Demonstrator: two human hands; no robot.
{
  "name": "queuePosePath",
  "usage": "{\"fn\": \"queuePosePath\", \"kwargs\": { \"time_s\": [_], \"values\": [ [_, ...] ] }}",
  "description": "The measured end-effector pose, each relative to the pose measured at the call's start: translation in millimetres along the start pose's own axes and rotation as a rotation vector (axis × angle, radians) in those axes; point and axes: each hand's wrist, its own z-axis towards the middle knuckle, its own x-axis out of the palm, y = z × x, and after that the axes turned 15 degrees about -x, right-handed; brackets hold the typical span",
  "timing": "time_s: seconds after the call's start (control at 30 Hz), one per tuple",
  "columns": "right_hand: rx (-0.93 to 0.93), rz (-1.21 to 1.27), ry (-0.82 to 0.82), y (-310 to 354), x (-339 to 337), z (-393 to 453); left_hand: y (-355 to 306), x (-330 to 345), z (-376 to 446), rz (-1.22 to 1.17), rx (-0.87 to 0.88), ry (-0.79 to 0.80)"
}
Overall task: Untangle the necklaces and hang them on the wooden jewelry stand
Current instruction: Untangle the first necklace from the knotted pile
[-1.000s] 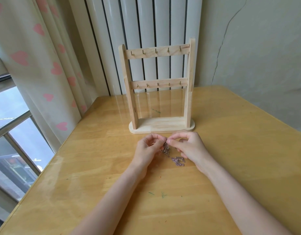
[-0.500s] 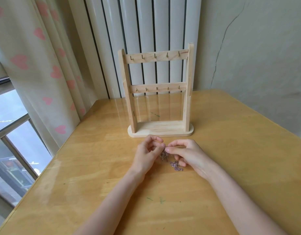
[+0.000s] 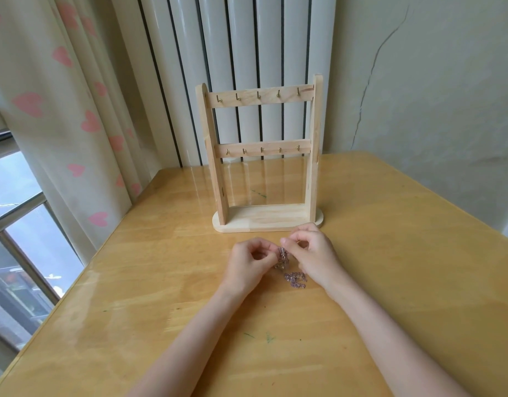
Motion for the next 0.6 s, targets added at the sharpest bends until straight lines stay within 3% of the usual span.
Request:
{"fn": "queuePosePath", "kwargs": {
  "time_s": [0.1,0.23,0.43,0.6],
  "values": [
    [0.127,0.182,0.061,2,-5,-2,-3,-2,-2,-0.120,-0.066,0.104],
    [0.171,0.415,0.138,10,-10,-3,-6,-5,-6,-0.467,-0.228,0.264],
    [0.254,0.446,0.361,11,-14,-5,-9,-11,-4,-0.591,-0.271,0.126],
    [0.226,0.300,0.199,10,-14,-4,-5,-10,-2,-0.545,-0.279,0.092]
  ]
}}
